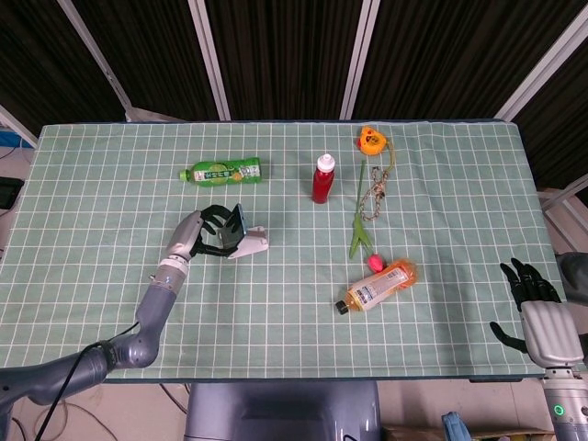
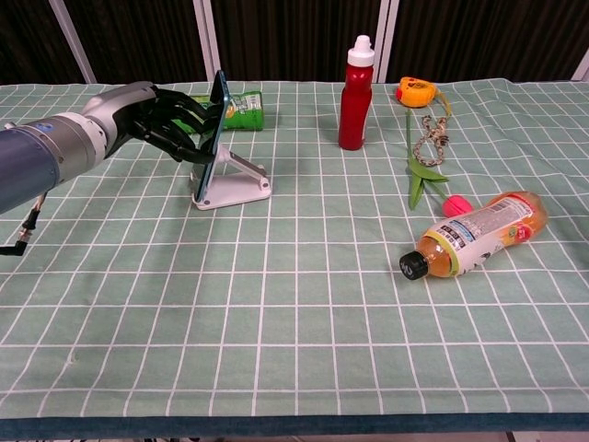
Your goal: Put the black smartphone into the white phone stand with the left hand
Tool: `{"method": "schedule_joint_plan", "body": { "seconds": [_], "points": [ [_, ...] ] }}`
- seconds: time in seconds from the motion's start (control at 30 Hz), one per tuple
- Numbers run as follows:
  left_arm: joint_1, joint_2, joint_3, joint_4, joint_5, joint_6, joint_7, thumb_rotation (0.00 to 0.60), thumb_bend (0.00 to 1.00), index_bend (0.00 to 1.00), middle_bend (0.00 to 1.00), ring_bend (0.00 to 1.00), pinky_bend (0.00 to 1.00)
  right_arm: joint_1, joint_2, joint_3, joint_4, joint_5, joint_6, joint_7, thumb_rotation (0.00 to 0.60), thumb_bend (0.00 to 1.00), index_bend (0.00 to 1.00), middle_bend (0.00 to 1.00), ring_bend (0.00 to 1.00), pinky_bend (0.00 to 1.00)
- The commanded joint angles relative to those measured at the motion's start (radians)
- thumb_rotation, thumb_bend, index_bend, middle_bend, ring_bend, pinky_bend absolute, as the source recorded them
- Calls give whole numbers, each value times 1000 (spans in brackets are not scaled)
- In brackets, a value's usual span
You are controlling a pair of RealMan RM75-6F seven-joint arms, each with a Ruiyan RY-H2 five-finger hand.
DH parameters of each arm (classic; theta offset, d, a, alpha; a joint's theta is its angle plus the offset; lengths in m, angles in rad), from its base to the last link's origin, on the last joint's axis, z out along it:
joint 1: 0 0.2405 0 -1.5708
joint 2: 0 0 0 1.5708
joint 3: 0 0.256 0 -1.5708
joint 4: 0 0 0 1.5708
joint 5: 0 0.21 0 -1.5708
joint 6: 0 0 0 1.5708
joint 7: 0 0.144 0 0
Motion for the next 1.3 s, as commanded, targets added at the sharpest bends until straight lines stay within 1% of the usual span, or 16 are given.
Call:
{"method": "schedule_joint_plan", "body": {
  "seconds": [0.03,0.5,0.8,1.07,1.13,1.3],
  "points": [
    [0,0,2,2,2,1,3,600,260,425,603,353,415,0,0,0,0,0,0,0,600,324,79,0,0,178],
    [5,9,16,0,10,-6,15,600,258,396,568,324,386,0,0,0,1,-1,1,1,600,324,79,0,0,178],
    [6,18,24,-3,16,-9,26,600,258,363,500,268,336,0,0,-1,1,-2,1,3,600,324,79,0,0,178],
    [6,29,33,-11,9,-20,43,600,240,331,416,199,270,-1,0,-1,3,-4,2,5,600,324,79,0,0,178],
    [6,31,34,-12,5,-22,47,600,239,315,379,176,249,-1,0,-1,3,-4,2,5,600,324,79,0,0,178],
    [6,39,37,-17,-4,-30,58,600,200,225,252,96,169,-1,0,-1,3,-4,2,5,600,324,79,0,0,178]
  ]
}}
